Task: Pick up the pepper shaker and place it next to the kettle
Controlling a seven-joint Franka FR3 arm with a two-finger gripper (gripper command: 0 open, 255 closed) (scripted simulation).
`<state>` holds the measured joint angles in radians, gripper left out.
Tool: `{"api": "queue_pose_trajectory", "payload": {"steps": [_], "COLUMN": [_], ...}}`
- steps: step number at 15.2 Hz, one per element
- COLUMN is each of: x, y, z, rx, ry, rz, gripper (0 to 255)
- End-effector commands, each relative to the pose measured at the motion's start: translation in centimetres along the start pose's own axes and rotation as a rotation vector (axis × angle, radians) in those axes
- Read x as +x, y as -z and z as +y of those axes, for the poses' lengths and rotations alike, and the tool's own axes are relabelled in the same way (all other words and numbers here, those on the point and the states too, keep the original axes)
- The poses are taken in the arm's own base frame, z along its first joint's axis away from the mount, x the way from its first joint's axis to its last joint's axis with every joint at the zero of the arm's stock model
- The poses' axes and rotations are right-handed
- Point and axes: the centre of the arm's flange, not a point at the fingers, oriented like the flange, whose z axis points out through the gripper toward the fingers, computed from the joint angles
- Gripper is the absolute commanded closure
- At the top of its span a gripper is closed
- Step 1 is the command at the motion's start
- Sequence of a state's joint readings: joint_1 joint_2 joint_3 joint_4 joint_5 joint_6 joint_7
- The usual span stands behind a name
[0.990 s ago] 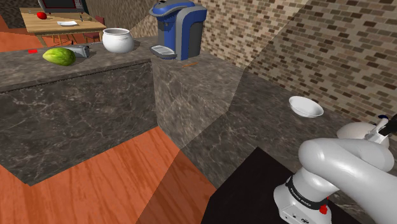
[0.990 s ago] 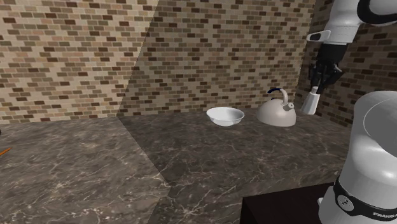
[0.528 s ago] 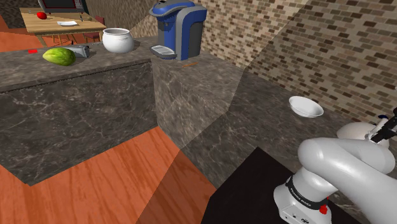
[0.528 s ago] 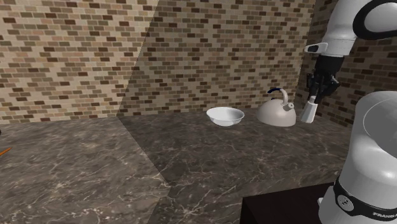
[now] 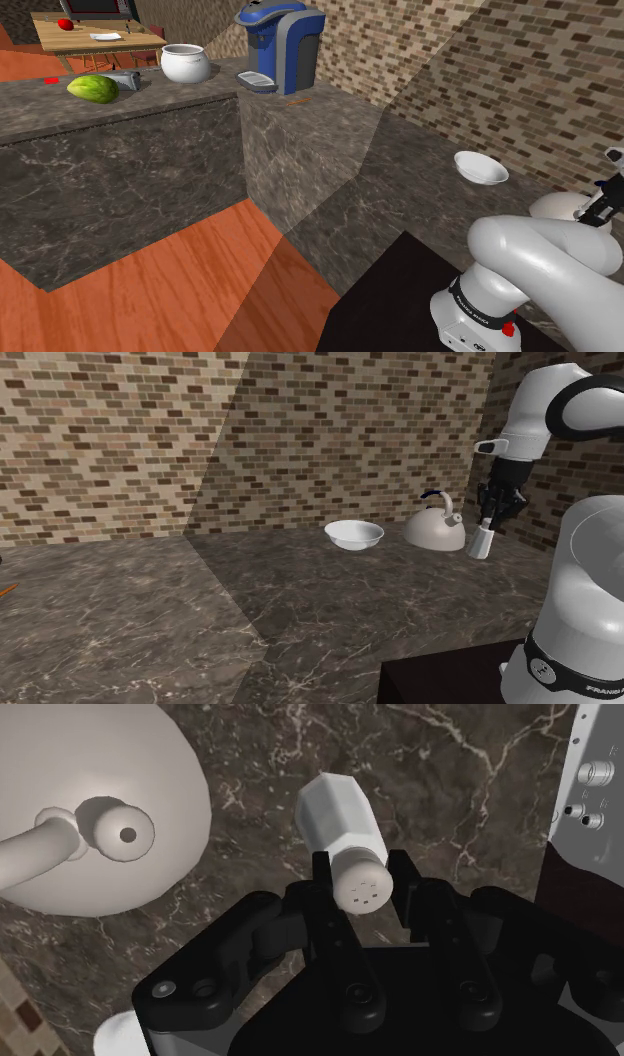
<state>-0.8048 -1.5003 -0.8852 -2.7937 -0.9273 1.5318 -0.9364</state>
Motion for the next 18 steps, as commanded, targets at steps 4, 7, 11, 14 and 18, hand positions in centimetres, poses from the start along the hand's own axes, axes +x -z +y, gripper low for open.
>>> {"api": "queue_pose_trajectory", "payload": {"steps": [4,7,11,14,18], "x": [-0.3,-0.3,-0.3,-0.3,-0.3], "y": [-2.7,-4.5,-4.5,-4.5,-4.6], "z": [-0.4,-0.6,-0.6,-0.6,-0.6], "rx": [-0.001,-0.001,-0.001,-0.001,-0.001], "ry": [0.0,0.0,0.0,0.0,0.0], "rz": [0.0,0.0,0.0,0.0,0.0], "gripper": [255,255,255,255,0]}}
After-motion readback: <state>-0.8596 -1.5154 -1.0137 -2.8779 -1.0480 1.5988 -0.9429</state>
